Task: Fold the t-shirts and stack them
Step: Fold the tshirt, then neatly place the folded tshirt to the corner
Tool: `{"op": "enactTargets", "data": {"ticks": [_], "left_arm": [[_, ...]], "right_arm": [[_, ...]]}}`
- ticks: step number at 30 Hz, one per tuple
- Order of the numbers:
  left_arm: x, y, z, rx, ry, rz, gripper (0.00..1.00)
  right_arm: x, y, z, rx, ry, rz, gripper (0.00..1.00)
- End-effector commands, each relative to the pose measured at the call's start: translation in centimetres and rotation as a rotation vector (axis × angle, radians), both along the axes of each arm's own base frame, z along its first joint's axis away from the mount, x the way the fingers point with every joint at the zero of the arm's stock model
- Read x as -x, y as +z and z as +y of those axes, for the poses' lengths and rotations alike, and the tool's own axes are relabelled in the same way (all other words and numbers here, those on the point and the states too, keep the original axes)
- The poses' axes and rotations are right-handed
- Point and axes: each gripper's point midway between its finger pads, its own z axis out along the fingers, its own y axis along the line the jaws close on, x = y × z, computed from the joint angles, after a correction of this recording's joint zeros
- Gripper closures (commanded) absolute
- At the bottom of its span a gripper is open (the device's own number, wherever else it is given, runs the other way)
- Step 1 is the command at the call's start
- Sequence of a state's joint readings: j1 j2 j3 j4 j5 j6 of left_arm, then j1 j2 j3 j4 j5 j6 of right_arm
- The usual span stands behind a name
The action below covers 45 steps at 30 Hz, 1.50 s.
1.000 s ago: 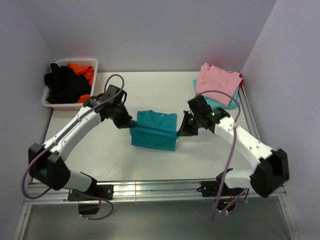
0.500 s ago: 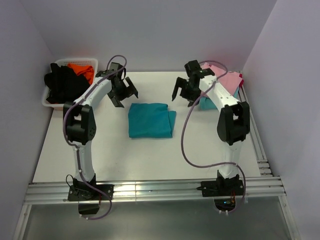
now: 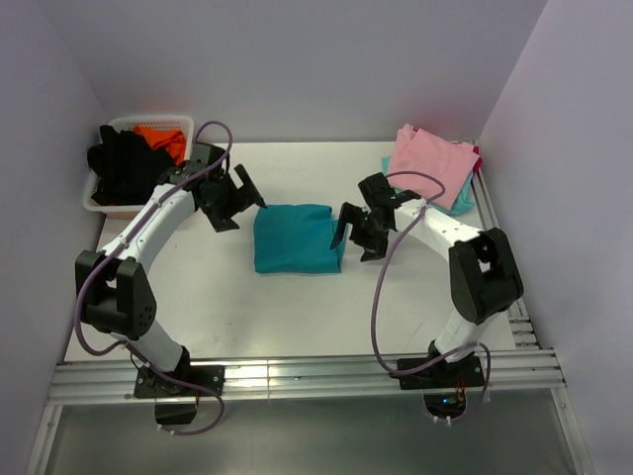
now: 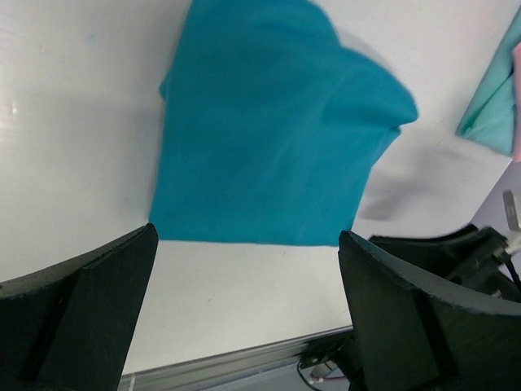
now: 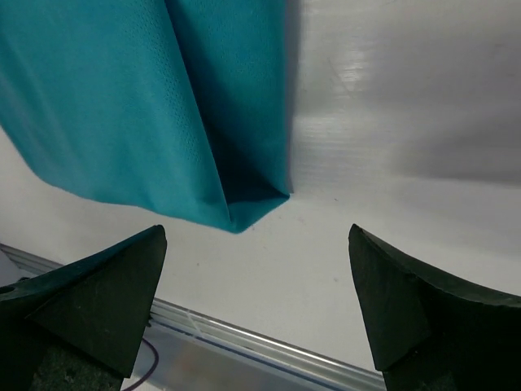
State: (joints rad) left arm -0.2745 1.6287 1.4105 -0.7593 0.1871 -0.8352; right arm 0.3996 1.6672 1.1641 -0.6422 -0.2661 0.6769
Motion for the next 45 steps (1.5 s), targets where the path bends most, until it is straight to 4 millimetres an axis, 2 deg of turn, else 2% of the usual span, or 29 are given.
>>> {"op": "enactTargets", "data": {"ticks": [1,4,5,6,8,9,11,17,19,20,22,23,25,27,28,29,30,31,32,33,34,35,38,39,42,43,45], "left_arm": [[1.5,2.4,-0.1,0.037,0.001,-0.055,0.01],[3.4,3.2,0.7,0.021,0.006,-0.062,0.01],[4.1,2.8,0.9,0.014,0.007,-0.051,0.01],[4.8,3.6,1.2,0.014,0.009,-0.07,0.0],[6.3,2.9,2.0,-0.014,0.017,-0.05,0.01],[7.0,3.5,2.4,-0.017,0.019,-0.068,0.01],[8.3,2.9,3.2,-0.045,0.029,-0.047,0.01],[10.6,3.0,4.4,-0.069,0.05,-0.038,0.01],[10.9,3.0,4.6,-0.071,0.054,-0.039,0.0],[11.0,3.1,4.7,-0.076,0.056,-0.039,0.01],[11.1,3.0,4.8,-0.083,0.055,-0.035,0.01],[11.2,2.9,4.9,-0.087,0.056,-0.032,0.01],[11.2,2.7,5.0,-0.093,0.059,-0.027,0.01],[11.1,2.6,4.9,-0.087,0.059,-0.028,0.0],[11.2,2.4,4.8,-0.085,0.062,-0.024,0.01],[11.1,2.5,4.8,-0.08,0.064,-0.03,0.01],[11.1,2.5,4.7,-0.075,0.065,-0.031,0.01],[11.1,2.2,4.7,-0.072,0.071,-0.029,0.01],[11.2,2.3,4.7,-0.066,0.074,-0.036,0.01],[11.3,2.3,4.7,-0.062,0.076,-0.036,0.0],[11.3,2.0,4.6,-0.057,0.082,-0.034,0.01],[11.4,2.0,4.6,-0.051,0.085,-0.038,0.01],[11.7,1.7,4.6,-0.036,0.094,-0.039,0.01],[11.8,1.6,4.6,-0.034,0.097,-0.039,0.0],[12.3,1.0,4.7,-0.028,0.104,-0.04,0.0],[12.7,0.4,4.8,-0.029,0.107,-0.027,0.0],[13.2,0.0,4.7,-0.016,0.108,-0.026,0.01]], "right_arm": [[-1.8,-0.4,2.7,-0.064,0.022,-0.073,0.0],[-2.8,-1.5,3.7,-0.067,0.043,-0.074,0.0],[-3.6,-1.3,3.9,-0.069,0.045,-0.085,0.0],[-3.8,-2.3,4.1,-0.058,0.056,-0.069,0.0],[-5.0,-2.1,4.6,-0.066,0.061,-0.086,0.0],[-5.1,-2.9,4.7,-0.057,0.073,-0.074,0.0],[-5.9,-3.4,4.8,-0.05,0.073,-0.067,0.0],[-7.1,-5.3,5.2,-0.05,0.079,-0.053,0.02],[-7.3,-5.6,5.6,-0.071,0.086,-0.047,0.12],[-7.6,-5.9,5.7,-0.074,0.085,-0.042,0.35],[-7.8,-5.8,5.9,-0.082,0.084,-0.039,0.74],[-8.5,-5.5,6.1,-0.08,0.082,-0.046,1.0],[-8.8,-5.2,5.7,-0.057,0.089,-0.041,1.0],[-10.4,-3.7,5.6,-0.035,0.11,-0.088,1.0],[-10.7,-3.5,4.7,0.002,0.103,-0.08,1.0],[-12.5,-2.1,4.2,0.013,0.107,-0.124,1.0],[-13.2,-1.5,3.6,0.03,0.103,-0.132,1.0],[-13.2,-1.3,2.4,0.076,0.093,-0.103,1.0],[-15.1,0.1,2.1,0.083,0.1,-0.143,1.0],[-16.3,0.7,0.7,0.103,0.08,-0.152,1.0],[-16.3,1.1,-0.3,0.133,0.076,-0.126,1.0],[-18.2,2.4,-1.2,0.171,0.066,-0.178,1.0],[-20.3,4.2,-4.6,0.173,-0.021,-0.203,1.0],[-21.2,4.6,-7.2,0.184,-0.074,-0.208,1.0],[-22.8,6.4,-11.4,0.229,-0.148,-0.247,1.0],[-23.4,6.7,-14.1,0.232,-0.2,-0.256,1.0],[-23.9,7.4,-16.9,0.235,-0.258,-0.267,1.0]]}}
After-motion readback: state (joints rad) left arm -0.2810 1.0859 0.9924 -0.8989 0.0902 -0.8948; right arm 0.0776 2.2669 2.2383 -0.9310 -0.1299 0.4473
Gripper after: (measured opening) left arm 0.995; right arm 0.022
